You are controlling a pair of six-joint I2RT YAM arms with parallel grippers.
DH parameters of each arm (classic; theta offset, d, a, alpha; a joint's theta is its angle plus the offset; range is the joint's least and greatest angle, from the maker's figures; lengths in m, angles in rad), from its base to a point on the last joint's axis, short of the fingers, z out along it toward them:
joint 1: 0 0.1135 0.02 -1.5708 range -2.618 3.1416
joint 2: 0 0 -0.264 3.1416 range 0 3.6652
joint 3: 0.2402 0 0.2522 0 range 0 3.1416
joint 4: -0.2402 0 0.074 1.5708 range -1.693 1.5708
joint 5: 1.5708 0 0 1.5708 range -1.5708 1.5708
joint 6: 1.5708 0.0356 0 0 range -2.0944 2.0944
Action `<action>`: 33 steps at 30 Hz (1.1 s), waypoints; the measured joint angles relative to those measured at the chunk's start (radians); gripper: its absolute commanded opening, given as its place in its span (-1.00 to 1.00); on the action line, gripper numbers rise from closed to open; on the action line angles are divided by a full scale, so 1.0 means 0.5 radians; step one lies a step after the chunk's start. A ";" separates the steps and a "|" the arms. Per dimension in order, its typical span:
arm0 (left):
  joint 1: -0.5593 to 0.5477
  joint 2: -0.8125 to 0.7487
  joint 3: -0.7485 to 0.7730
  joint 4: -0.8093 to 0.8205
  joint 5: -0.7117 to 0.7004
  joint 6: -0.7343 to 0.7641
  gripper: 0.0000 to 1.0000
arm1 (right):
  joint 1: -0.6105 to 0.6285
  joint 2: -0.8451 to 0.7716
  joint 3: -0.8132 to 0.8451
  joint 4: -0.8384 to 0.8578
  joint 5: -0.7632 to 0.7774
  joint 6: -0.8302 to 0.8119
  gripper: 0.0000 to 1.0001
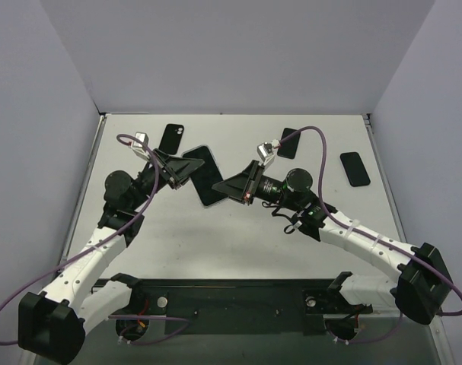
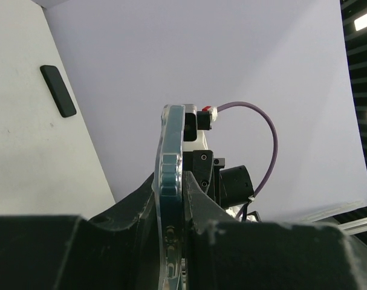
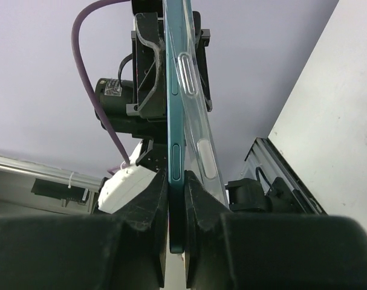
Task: Take the phone out of the phone case
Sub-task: Remove the phone case from the phone.
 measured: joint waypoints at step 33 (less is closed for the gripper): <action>-0.034 -0.320 -0.272 0.345 0.127 0.127 -0.06 | -0.071 0.145 -0.141 0.763 0.040 0.863 -1.00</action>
